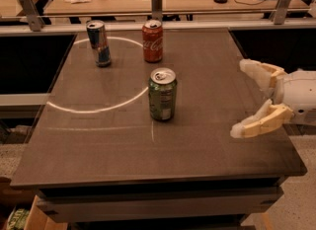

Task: Move green can near coke can

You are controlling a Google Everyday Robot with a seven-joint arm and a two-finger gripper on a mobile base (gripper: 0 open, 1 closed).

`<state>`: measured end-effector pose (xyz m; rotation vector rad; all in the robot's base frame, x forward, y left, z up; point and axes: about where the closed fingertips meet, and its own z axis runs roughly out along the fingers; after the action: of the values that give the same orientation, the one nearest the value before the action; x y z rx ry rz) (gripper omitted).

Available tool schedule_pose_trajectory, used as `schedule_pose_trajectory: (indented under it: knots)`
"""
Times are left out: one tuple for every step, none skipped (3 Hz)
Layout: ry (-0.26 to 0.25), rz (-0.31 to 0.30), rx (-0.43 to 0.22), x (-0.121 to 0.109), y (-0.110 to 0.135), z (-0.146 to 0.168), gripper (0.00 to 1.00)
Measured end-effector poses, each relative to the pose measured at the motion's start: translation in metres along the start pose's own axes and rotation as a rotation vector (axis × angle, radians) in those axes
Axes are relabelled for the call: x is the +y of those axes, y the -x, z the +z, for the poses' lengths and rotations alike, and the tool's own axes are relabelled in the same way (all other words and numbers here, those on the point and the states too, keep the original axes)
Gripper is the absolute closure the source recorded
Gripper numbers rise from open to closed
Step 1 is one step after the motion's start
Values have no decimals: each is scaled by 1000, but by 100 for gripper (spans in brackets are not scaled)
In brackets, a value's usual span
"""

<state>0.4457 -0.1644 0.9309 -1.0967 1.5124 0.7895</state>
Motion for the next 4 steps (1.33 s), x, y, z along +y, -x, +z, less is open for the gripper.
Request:
schedule_pose_trajectory:
  knots:
    - [5,9,-43,3,-4,24,0]
    - [-4,17,-69,1,-11,44,0]
    - [-7,19,-96,-4,-17,62,0]
    - [6,20,-123,-7,-21,79,0]
